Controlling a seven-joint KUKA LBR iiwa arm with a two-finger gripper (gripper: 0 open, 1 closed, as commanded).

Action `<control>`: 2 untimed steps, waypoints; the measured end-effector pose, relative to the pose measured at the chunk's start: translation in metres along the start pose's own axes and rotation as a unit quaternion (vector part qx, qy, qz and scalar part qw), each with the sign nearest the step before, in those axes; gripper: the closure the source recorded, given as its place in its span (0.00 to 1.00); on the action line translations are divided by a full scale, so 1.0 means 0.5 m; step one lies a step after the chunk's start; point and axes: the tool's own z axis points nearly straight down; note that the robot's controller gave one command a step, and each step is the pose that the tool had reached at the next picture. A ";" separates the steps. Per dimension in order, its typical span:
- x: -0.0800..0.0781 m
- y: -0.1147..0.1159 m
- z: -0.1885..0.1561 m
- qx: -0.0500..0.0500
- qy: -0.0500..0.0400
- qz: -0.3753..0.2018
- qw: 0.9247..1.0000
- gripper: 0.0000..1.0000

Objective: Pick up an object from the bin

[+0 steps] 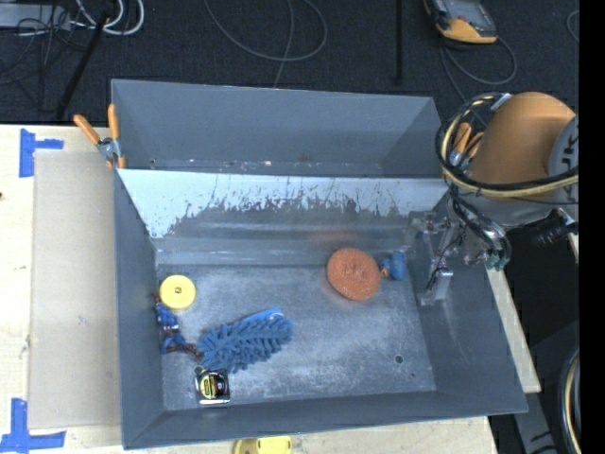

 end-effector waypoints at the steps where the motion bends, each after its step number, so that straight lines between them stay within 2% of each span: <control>1: -0.003 0.001 -0.010 0.001 -0.004 -0.001 1.000 0.00; 2: 0.001 0.093 0.089 0.002 -0.006 -0.014 1.000 0.00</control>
Offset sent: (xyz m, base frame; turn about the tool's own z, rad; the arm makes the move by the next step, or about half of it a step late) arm -0.0026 0.0623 -0.0602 -0.0391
